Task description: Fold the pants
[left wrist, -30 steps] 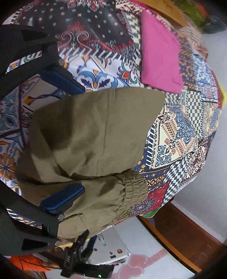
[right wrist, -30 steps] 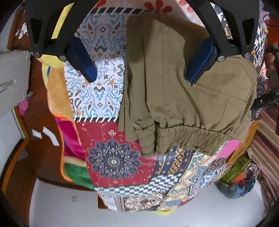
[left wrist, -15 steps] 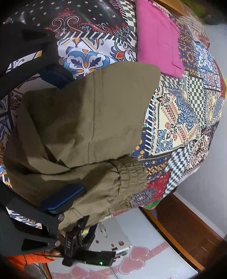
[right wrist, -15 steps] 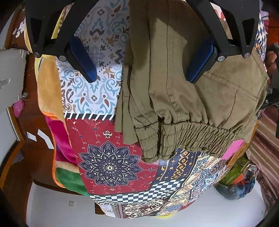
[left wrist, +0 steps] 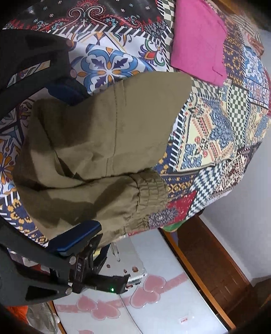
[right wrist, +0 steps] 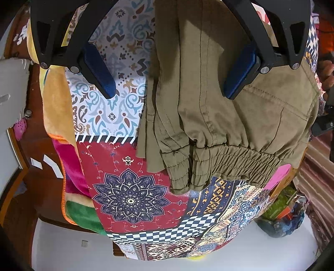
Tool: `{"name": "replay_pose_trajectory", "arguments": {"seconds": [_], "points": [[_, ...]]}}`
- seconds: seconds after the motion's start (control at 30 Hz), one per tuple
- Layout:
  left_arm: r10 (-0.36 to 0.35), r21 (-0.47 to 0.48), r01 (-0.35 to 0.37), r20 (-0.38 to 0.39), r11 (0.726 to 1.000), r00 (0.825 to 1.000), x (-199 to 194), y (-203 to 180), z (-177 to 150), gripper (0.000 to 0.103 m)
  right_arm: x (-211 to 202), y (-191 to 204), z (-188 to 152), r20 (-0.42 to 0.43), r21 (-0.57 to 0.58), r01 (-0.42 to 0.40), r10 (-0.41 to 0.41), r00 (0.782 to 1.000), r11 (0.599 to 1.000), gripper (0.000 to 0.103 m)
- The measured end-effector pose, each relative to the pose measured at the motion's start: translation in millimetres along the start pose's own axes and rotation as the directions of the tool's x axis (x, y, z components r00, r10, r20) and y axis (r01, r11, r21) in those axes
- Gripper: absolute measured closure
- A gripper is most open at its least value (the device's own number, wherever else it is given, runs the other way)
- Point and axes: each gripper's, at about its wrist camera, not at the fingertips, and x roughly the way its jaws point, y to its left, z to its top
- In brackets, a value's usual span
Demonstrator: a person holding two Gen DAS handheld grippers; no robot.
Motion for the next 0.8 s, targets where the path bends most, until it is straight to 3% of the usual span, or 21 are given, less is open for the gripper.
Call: {"name": "replay_pose_trajectory", "arguments": {"seconds": [0.17, 0.3, 0.47, 0.57, 0.67, 0.8], "points": [[0.076, 0.047, -0.075, -0.021, 0.996, 0.997, 11, -10, -2, 0.0, -1, 1, 0, 0.001, -0.004, 0.007, -0.007, 1.0, 1.0, 0.0], [0.169, 0.105, -0.162, -0.064, 0.981, 0.984, 32, -18, -1, 0.0, -1, 2, 0, 0.0, -0.007, 0.007, -0.007, 1.0, 1.0, 0.0], [0.183, 0.112, -0.173, -0.084, 0.978, 0.98, 44, -16, 5, 0.0, 2, 3, 2, -0.018, -0.011, -0.004, 0.004, 1.0, 1.0, 0.001], [0.192, 0.12, -0.182, -0.082, 0.976, 0.978, 50, -19, 8, 0.0, 3, 8, 3, -0.016, -0.025, -0.013, 0.013, 1.0, 1.0, 0.009], [0.196, 0.142, -0.184, -0.076, 0.973, 0.978, 52, -24, 10, 0.001, 2, 13, 4, -0.01, -0.039, -0.046, 0.045, 0.999, 0.998, 0.031], [0.201, 0.155, -0.19, -0.059, 0.969, 0.978, 50, -29, 8, 0.016, 3, 19, 6, -0.002, -0.049, -0.036, 0.036, 0.999, 0.998, 0.036]]}}
